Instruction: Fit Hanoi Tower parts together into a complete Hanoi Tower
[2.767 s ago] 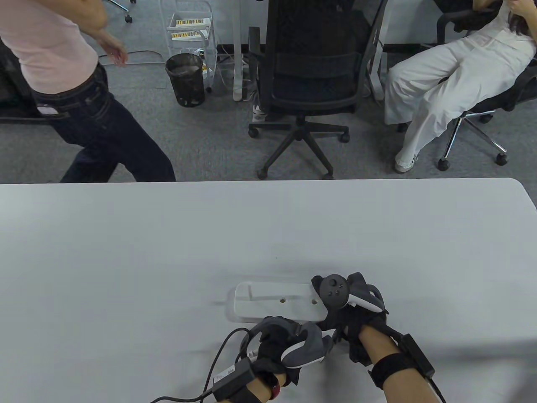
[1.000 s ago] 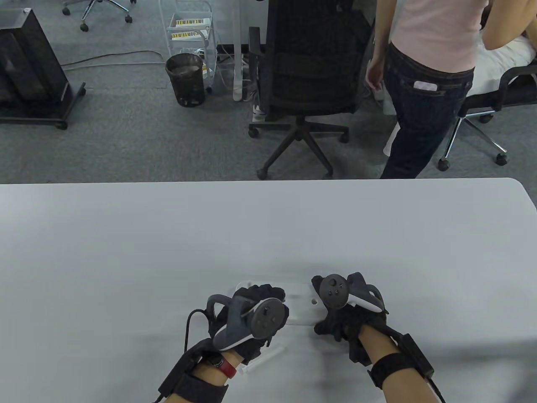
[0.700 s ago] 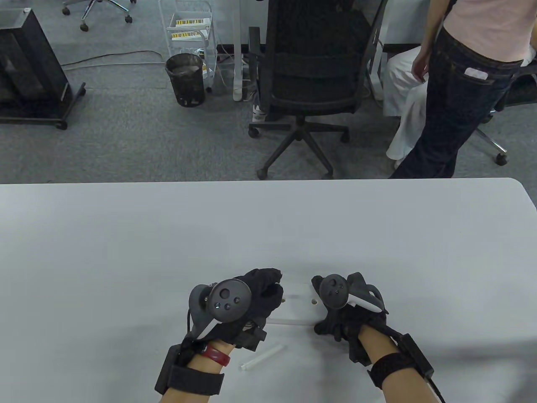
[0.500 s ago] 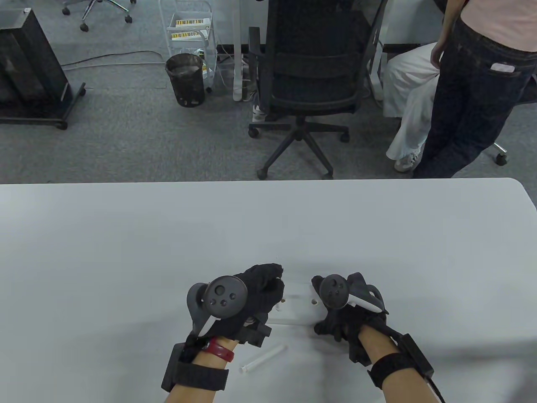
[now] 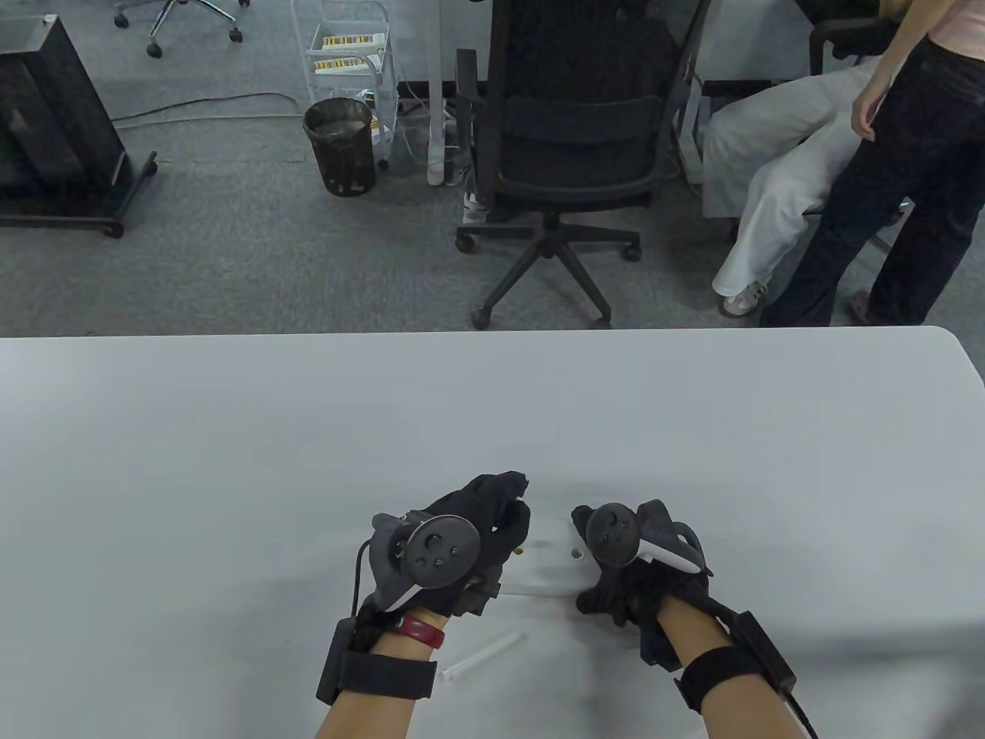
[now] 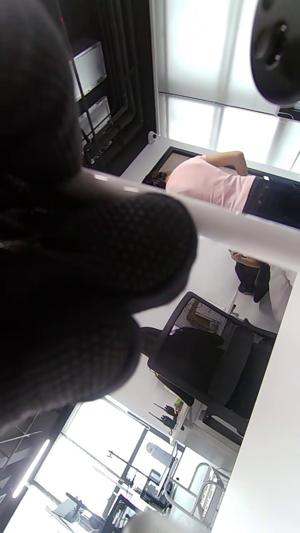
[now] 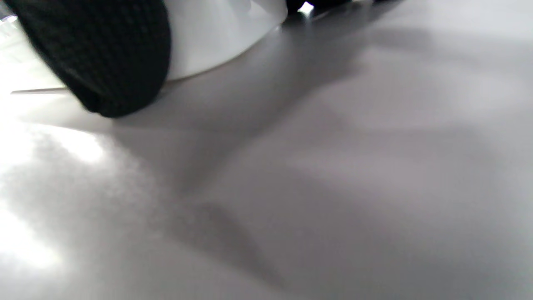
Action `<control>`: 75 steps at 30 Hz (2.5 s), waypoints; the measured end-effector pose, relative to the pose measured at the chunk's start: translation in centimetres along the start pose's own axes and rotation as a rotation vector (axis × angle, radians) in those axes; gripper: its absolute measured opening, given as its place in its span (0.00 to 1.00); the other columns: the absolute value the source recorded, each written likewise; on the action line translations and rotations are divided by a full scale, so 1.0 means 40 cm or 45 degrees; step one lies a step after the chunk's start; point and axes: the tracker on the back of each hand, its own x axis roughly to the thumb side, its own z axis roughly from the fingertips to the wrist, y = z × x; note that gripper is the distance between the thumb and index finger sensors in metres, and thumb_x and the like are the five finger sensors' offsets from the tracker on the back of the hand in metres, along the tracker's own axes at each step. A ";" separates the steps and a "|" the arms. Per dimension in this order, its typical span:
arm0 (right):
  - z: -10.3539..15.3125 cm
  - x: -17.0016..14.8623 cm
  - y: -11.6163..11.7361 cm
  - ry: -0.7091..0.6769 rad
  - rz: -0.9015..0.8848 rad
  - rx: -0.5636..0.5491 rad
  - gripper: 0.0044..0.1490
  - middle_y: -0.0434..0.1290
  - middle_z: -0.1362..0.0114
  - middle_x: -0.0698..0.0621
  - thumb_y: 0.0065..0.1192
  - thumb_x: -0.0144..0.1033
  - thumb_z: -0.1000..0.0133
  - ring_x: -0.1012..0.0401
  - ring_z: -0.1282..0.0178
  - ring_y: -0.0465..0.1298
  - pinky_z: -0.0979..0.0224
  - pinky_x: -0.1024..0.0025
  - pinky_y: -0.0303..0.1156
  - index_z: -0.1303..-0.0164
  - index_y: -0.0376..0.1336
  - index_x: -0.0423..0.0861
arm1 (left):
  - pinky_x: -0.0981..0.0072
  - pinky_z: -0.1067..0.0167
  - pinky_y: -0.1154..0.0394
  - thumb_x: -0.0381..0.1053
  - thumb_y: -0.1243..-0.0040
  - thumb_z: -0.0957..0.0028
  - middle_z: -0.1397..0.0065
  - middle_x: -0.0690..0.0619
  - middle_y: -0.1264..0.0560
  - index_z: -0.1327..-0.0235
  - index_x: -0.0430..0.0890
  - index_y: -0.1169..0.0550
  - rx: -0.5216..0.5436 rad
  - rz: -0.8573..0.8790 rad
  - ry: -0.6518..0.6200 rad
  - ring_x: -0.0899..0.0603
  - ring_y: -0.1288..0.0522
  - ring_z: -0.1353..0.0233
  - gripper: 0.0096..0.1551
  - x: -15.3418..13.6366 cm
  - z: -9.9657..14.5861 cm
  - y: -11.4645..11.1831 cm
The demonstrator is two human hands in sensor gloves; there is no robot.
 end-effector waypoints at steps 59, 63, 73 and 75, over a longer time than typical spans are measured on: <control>-0.006 -0.007 0.010 0.007 -0.014 -0.008 0.74 0.40 0.18 0.41 0.77 0.50 0.63 0.41 0.19 0.44 0.23 0.37 0.46 0.27 0.29 0.46 | 0.58 0.59 0.12 0.58 0.32 0.58 0.52 0.47 0.11 0.52 0.52 0.11 -0.519 -0.424 0.093 0.46 0.07 0.64 0.23 0.047 -0.030 -0.101; -0.006 -0.007 0.009 0.008 -0.012 -0.005 0.74 0.40 0.18 0.41 0.77 0.50 0.63 0.41 0.19 0.44 0.23 0.37 0.46 0.27 0.29 0.46 | 0.58 0.59 0.12 0.58 0.32 0.57 0.52 0.48 0.10 0.51 0.51 0.11 -0.548 -0.403 0.113 0.46 0.07 0.63 0.24 0.039 -0.033 -0.101; -0.006 -0.008 0.008 0.011 -0.017 -0.001 0.74 0.40 0.18 0.41 0.77 0.50 0.63 0.42 0.19 0.44 0.23 0.37 0.45 0.27 0.28 0.47 | 0.53 0.56 0.14 0.63 0.32 0.58 0.49 0.46 0.11 0.44 0.47 0.15 -0.554 -0.390 0.109 0.41 0.08 0.60 0.33 0.021 -0.010 -0.074; -0.006 -0.008 0.008 0.010 -0.018 -0.001 0.74 0.40 0.18 0.41 0.77 0.50 0.63 0.42 0.19 0.44 0.23 0.38 0.45 0.27 0.28 0.47 | 0.53 0.58 0.14 0.63 0.32 0.58 0.52 0.47 0.11 0.48 0.47 0.13 -0.492 -0.390 0.094 0.42 0.09 0.62 0.31 0.026 -0.002 -0.051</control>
